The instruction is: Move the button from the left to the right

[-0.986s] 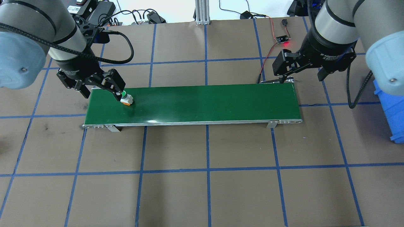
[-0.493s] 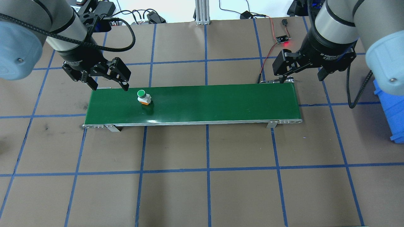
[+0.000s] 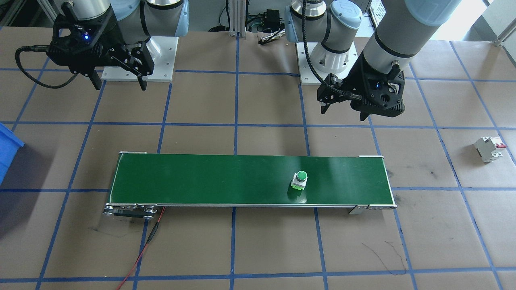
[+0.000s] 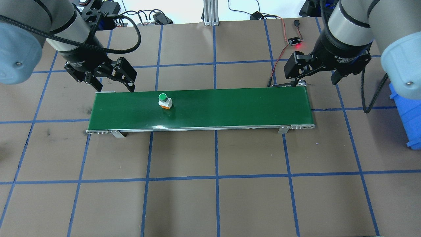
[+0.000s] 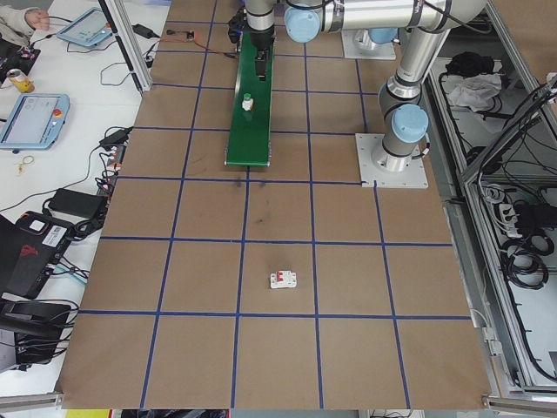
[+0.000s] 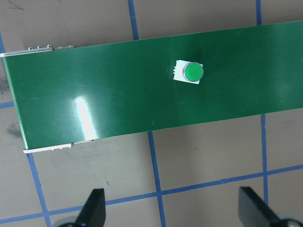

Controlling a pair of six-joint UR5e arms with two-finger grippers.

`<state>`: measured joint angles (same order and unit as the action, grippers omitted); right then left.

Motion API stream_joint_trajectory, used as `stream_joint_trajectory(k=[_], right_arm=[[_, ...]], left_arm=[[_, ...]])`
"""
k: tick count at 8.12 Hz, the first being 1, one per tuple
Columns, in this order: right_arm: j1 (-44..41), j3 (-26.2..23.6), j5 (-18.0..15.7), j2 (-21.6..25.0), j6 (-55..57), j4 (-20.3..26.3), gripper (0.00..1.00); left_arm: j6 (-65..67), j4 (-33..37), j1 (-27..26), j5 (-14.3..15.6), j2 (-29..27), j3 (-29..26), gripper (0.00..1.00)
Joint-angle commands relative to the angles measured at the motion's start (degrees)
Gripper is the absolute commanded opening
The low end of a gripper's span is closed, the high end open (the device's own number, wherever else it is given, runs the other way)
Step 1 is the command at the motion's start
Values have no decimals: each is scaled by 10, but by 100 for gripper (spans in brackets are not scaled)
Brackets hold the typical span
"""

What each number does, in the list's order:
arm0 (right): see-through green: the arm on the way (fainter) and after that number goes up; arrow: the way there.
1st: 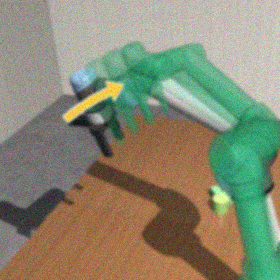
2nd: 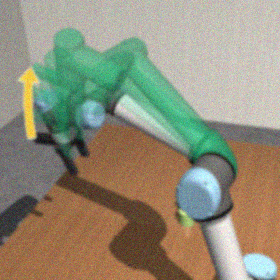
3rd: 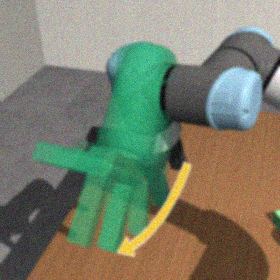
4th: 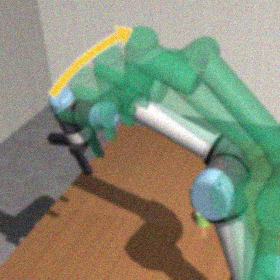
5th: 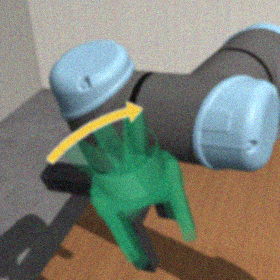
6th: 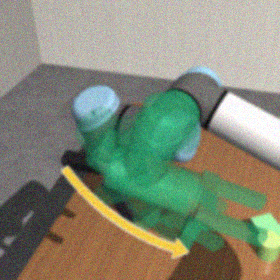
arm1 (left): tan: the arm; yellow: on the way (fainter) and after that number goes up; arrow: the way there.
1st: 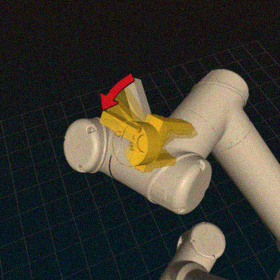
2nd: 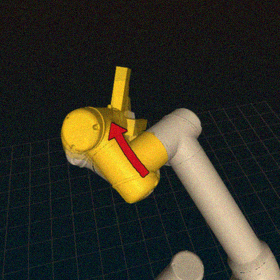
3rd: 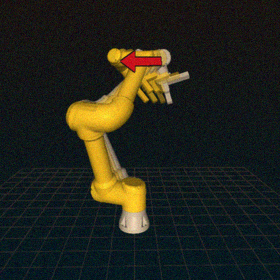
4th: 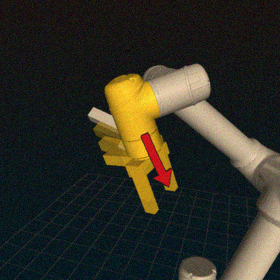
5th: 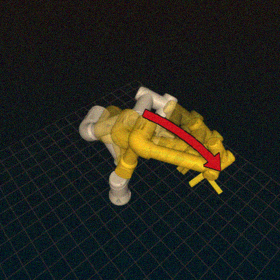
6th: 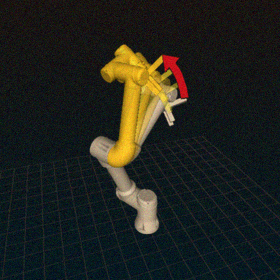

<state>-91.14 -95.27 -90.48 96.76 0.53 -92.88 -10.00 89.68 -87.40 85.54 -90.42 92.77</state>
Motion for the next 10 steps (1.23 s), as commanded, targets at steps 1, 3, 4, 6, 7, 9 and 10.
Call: stream_joint_trajectory(k=[1, 3, 4, 6, 7, 9, 10], right_arm=[[0, 0, 0, -2, 0, -1, 100], [0, -1, 1, -9, 2, -5, 100], [0, -3, 1, -31, 4, -33, 100], [0, -6, 7, -75, 7, -75, 100], [3, -9, 26, -100, 8, -110, 100], [3, -14, 30, -150, 9, -150, 100], [6, -28, 29, -169, 10, -177, 100]], left_arm=[[0, -2, 0, 3, 5, 0, 100], [0, -6, -2, 3, 7, 0, 100], [0, -6, -2, 3, 8, 0, 100], [-2, -7, -2, 3, 4, 1, 100], [-4, -19, -2, 3, 3, 0, 100], [-19, -58, -2, 3, 6, 6, 100], [-19, -59, -3, 4, 13, 6, 100]])
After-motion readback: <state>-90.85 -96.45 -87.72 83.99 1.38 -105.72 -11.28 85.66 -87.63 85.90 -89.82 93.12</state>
